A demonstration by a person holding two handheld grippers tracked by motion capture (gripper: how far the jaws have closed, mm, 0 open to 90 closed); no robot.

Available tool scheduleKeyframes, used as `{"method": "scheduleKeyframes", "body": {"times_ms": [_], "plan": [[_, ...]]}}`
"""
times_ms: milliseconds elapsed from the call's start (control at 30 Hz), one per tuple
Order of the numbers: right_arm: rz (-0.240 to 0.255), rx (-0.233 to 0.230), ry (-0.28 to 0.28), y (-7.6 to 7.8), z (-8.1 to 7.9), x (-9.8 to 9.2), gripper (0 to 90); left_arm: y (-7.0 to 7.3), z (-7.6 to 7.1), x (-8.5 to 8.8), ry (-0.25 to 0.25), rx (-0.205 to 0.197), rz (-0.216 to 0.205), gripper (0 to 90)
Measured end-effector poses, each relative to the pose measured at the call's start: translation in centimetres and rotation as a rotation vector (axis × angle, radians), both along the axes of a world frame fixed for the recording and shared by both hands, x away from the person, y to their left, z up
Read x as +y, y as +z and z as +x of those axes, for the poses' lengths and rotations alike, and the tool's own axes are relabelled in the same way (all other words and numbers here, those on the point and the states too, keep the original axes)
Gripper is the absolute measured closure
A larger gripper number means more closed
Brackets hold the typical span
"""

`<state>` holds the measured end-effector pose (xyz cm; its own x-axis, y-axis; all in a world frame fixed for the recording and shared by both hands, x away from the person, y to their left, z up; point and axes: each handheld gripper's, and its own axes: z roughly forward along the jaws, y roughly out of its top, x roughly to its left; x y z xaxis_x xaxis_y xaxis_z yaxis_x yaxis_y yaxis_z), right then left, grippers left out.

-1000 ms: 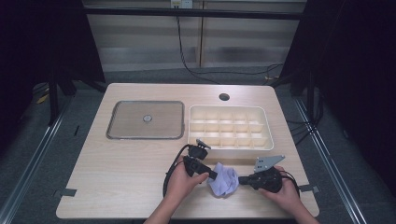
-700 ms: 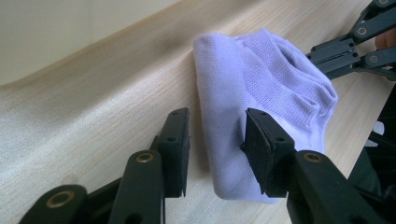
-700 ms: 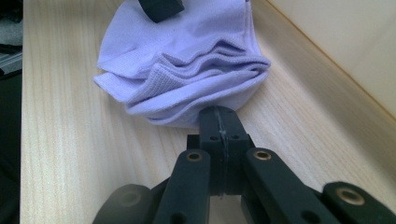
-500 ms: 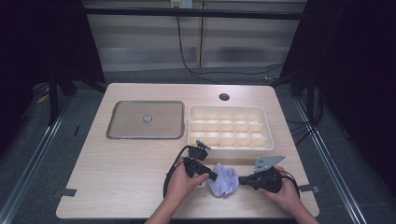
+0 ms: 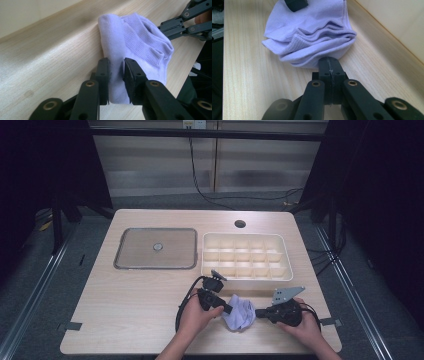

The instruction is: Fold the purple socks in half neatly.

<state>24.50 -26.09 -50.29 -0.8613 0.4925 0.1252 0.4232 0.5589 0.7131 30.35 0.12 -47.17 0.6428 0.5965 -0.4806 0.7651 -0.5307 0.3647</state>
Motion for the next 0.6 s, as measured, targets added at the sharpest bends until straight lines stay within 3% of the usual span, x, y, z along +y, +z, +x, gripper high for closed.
{"method": "scheduleKeyframes", "body": {"times_ms": [333,600], "plan": [[0.001,0.001,0.002,0.02,-0.02,0.06,90.0,0.60,-0.15,-0.55,-0.001,0.000,-0.022,81.0],[0.000,-0.001,0.002,0.02,-0.02,0.10,90.0,0.94,-0.18,-0.98,-0.007,0.001,-0.016,83.7]]}}
